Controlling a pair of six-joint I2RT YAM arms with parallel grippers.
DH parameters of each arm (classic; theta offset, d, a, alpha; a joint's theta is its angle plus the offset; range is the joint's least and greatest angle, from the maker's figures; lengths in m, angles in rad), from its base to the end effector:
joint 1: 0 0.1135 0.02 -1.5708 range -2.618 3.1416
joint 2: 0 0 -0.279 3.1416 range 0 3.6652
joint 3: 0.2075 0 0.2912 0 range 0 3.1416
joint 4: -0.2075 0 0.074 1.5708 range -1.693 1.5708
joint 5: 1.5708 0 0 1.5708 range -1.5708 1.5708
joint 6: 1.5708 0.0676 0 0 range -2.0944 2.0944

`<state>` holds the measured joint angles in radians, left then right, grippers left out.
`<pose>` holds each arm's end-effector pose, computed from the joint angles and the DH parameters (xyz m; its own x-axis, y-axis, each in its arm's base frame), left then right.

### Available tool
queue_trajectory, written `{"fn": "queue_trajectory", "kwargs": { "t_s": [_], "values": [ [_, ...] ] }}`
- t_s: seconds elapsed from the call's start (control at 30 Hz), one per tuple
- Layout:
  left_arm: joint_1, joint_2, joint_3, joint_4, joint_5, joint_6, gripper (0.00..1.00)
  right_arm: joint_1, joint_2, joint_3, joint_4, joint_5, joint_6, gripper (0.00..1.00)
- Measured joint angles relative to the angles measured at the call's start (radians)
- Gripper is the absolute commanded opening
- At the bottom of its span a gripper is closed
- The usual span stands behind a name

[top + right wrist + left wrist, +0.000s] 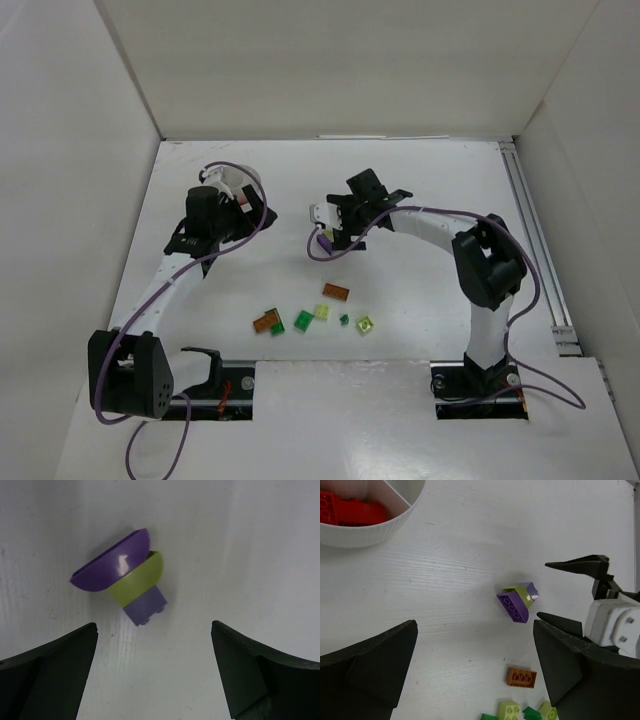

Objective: Sort the legos into containers by color

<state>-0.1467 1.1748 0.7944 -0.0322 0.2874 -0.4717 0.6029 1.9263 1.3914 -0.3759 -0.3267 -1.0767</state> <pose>0.3201 -0.0667 0.2651 -0.5338 -0.3616 -0.7644 0.1735 0.8379 -0.5175 0.3810 0.2886 0.1724 0.3069 -0.8010 -0.5140 -0.9044 -0.0773 -0.4196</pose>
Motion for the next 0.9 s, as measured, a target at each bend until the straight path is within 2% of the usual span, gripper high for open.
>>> {"fn": "queue_trajectory", "kwargs": {
  "t_s": [0.23,0.47,0.57,0.67,0.77,0.8,0.83,0.9],
  "values": [
    [0.000,0.008,0.001,0.010,0.002,0.028,1.00,0.009,0.091,0.081,-0.192,-0.081,-0.131,1.00],
    [0.000,0.063,0.014,0.015,0.008,0.048,1.00,0.027,0.147,0.174,-0.245,-0.076,-0.164,0.93],
    [0.000,0.068,0.014,0.014,0.008,0.057,1.00,0.025,0.162,0.179,-0.249,-0.073,-0.165,0.93],
    [0.000,0.070,0.019,0.014,0.009,0.067,1.00,0.019,0.164,0.183,-0.255,-0.071,-0.166,0.88],
    [0.000,0.073,0.025,0.015,0.009,0.075,1.00,0.018,0.169,0.185,-0.257,-0.070,-0.165,0.78],
    [0.000,0.073,0.025,0.016,0.010,0.078,1.00,0.015,0.169,0.185,-0.259,-0.069,-0.165,0.74],
    [0.000,0.073,0.025,0.016,0.013,0.081,1.00,0.013,0.169,0.185,-0.261,-0.070,-0.165,0.66],
    [0.000,0.073,0.025,0.015,0.017,0.082,1.00,0.010,0.169,0.185,-0.264,-0.068,-0.164,0.58]
  ]
}}
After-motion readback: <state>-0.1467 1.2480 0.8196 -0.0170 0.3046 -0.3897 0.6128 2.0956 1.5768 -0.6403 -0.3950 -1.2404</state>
